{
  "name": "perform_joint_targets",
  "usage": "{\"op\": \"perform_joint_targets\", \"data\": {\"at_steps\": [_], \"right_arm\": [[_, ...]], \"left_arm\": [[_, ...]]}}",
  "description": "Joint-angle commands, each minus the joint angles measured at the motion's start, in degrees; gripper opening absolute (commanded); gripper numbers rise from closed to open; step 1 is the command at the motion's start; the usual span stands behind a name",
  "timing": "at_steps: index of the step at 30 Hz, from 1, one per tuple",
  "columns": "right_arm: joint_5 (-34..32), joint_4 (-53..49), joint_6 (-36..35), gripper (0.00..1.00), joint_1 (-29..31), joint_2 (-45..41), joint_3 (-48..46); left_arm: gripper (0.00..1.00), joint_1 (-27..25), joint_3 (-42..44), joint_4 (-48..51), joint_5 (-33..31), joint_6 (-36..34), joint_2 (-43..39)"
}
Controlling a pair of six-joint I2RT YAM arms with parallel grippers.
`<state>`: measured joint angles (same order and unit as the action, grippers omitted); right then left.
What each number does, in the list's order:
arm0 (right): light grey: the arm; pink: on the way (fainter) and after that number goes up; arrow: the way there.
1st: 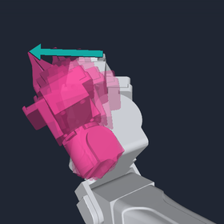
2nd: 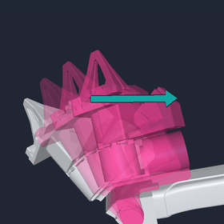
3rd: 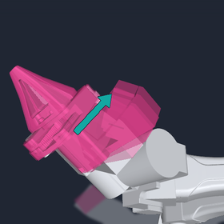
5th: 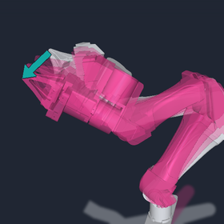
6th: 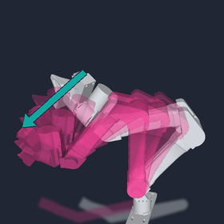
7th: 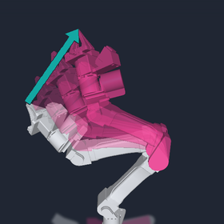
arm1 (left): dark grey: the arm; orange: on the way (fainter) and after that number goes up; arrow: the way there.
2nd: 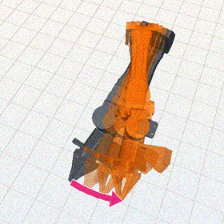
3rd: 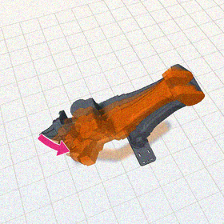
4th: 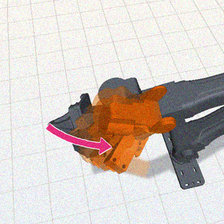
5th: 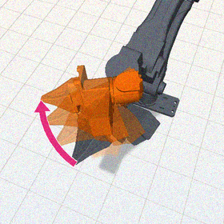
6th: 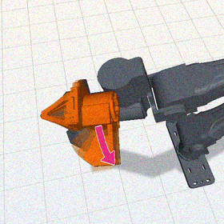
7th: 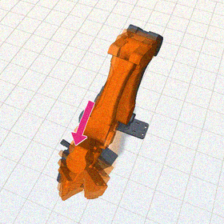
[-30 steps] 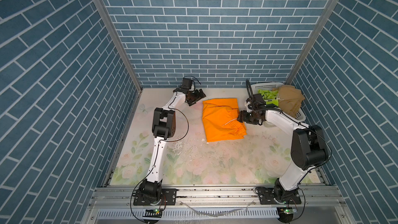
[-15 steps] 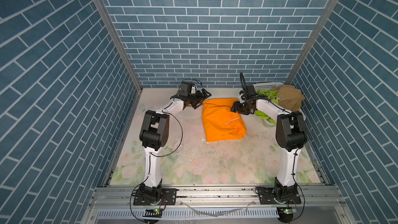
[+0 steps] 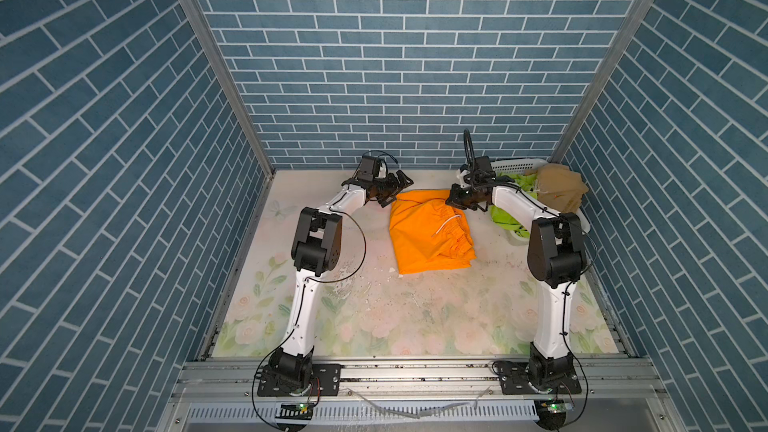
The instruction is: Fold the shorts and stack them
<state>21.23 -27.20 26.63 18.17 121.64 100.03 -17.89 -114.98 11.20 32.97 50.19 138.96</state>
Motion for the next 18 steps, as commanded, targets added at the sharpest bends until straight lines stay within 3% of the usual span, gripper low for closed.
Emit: {"op": "perform_joint_targets", "data": {"at_steps": [1,7,9,14,18], "right_arm": [[1.66,2.42,0.09,0.00,-1.14,2.26,1.38],[2.31,2.81,-0.74,0.00,-3.11,6.96,2.80],[1.58,1.82,-1.65,0.05,-3.77,7.94,2.98],[2.94,1.87,-2.55,0.39,-4.55,5.88,1.87],[2.58,2.44,-2.97,0.71,-3.89,-2.17,-2.23]], "left_arm": [[1.00,0.62,-1.91,4.50,-2.80,-1.09,2.77],[1.00,3.11,1.77,3.39,-3.71,-0.81,2.67],[1.00,3.88,2.76,3.54,-3.88,-1.41,1.85],[1.00,4.02,0.29,7.82,-2.72,-5.00,-0.39],[1.00,1.94,0.96,10.11,-1.08,-5.88,-5.12]]}}
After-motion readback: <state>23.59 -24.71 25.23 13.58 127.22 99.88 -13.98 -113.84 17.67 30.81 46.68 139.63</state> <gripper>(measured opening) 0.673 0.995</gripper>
